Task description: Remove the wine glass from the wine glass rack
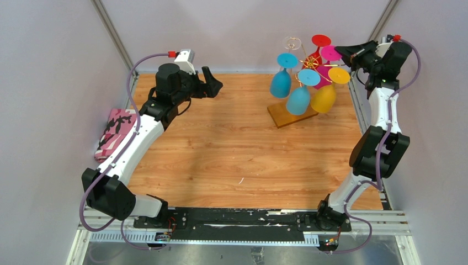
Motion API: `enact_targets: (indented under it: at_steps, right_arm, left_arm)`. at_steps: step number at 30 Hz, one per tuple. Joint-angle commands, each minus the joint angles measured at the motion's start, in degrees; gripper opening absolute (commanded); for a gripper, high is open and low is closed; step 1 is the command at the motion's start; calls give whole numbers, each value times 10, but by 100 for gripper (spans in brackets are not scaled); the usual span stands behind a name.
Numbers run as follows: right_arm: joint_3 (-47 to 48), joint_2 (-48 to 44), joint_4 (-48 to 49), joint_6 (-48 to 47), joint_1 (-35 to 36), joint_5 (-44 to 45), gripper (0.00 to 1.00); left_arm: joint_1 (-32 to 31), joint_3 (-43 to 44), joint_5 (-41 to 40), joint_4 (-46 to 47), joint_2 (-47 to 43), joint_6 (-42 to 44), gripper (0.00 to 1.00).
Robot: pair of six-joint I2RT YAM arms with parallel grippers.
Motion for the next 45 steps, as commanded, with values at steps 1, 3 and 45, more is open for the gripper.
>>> enact_targets:
  at_steps: [1, 3, 45]
  right_arm:
    - [34, 24, 5, -9, 7, 6, 0]
    - [45, 34, 16, 1, 4, 6, 0]
    - [17, -371, -89, -126, 13, -6, 0]
  left_arm:
    - [1, 0, 4, 8, -6, -4, 91]
    - [1, 0, 3, 6, -6, -2, 91]
    - [14, 7, 158, 192, -22, -71, 90]
